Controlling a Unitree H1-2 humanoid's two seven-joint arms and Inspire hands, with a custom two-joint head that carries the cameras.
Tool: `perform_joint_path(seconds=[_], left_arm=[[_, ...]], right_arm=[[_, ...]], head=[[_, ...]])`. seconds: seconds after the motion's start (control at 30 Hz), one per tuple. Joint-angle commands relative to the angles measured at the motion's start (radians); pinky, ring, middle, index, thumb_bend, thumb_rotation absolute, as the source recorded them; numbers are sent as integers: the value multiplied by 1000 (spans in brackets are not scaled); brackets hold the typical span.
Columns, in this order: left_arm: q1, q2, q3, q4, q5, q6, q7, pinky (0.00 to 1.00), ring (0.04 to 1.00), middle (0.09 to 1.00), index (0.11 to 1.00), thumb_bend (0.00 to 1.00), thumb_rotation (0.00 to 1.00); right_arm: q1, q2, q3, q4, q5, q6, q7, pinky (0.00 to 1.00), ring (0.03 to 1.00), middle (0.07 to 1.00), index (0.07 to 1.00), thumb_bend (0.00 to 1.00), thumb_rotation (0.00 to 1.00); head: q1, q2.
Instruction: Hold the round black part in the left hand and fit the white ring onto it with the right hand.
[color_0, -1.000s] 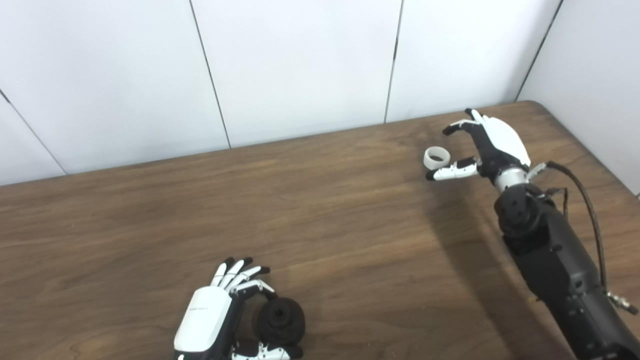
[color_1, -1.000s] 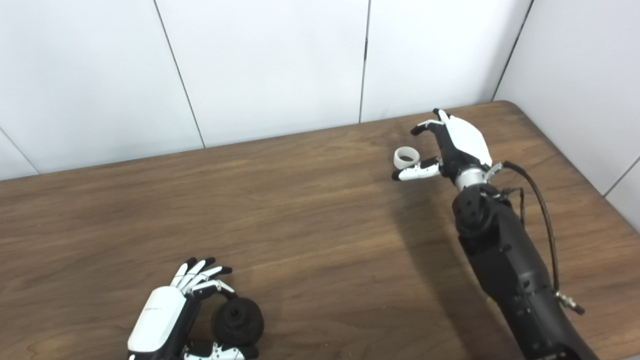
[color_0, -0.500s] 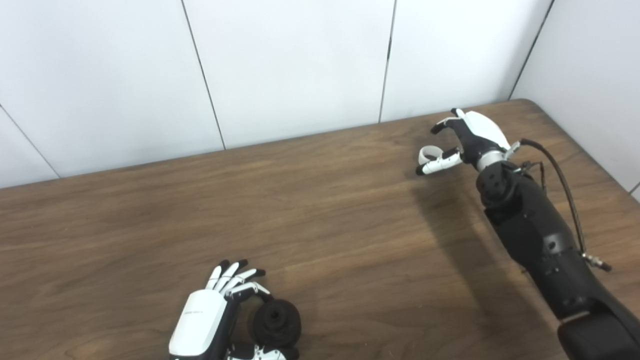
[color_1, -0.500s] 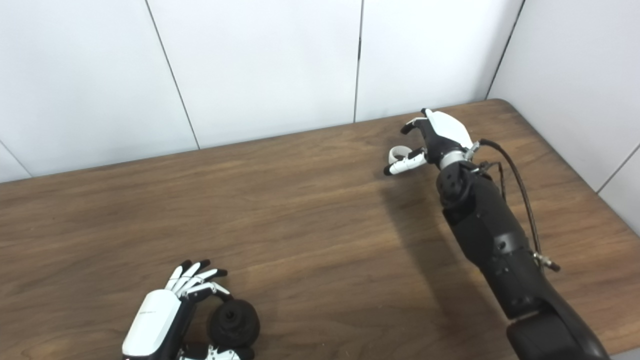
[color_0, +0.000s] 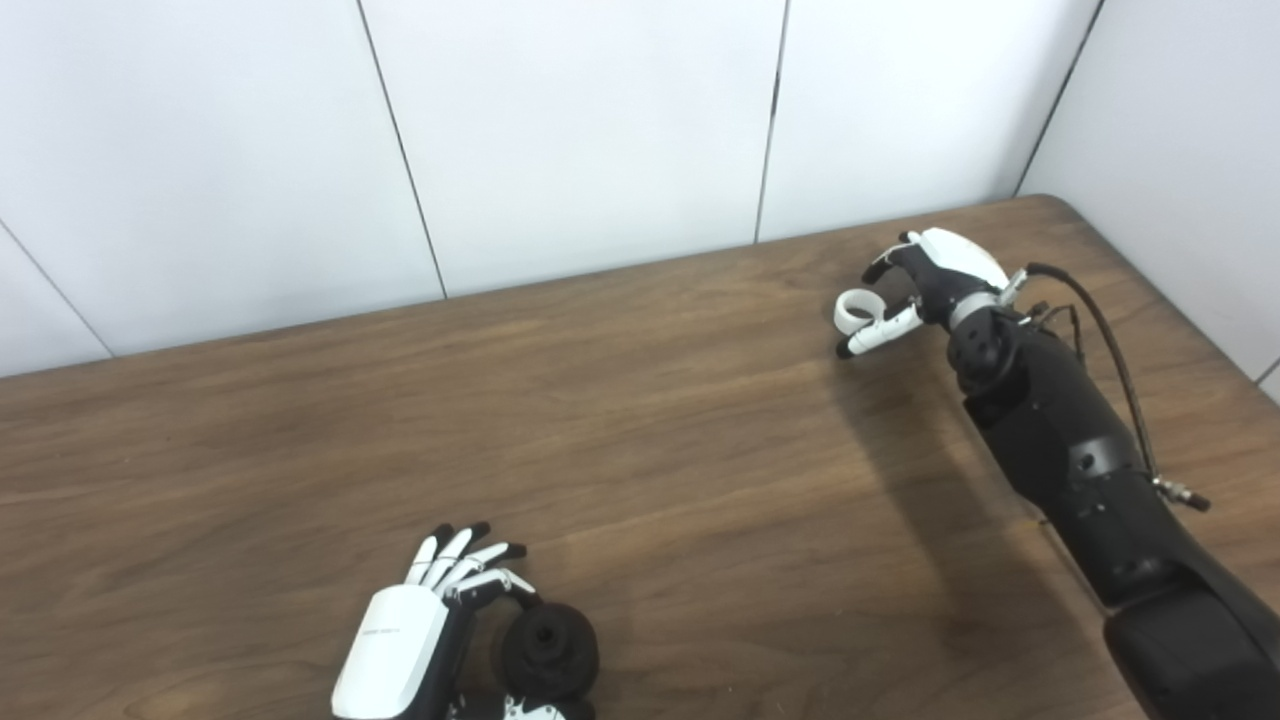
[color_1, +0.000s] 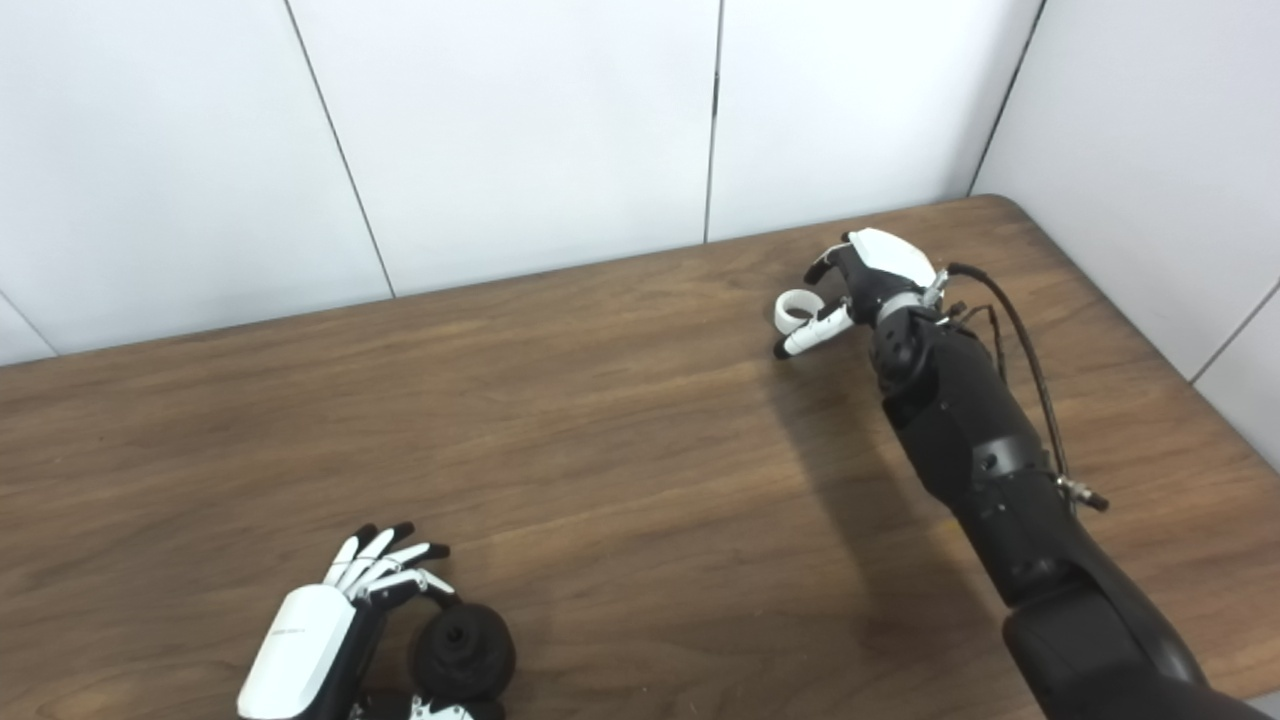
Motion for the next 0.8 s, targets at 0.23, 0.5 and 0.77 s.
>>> perform_joint_path(seconds=[0.23, 0.5, 0.77], left_arm=[[12, 20, 1, -4, 8, 7, -27, 1000, 931, 813, 484, 524, 55], [11, 19, 0, -4, 7, 6, -27, 1000, 931, 812, 484, 524, 55], [12, 18, -2, -6, 13, 3, -23, 1000, 932, 812, 484, 524, 55]], right_arm=[[-73, -21, -8, 18, -37, 4, 1, 1000, 1000, 978, 716, 886, 295], [-71, -19, -1, 2, -34, 4, 4, 1000, 1000, 965, 703, 868, 296], [-68, -19, 11, -5, -21, 3, -2, 1000, 1000, 950, 676, 856, 285]], head=[[-1, 0], [0, -2], [2, 0]])
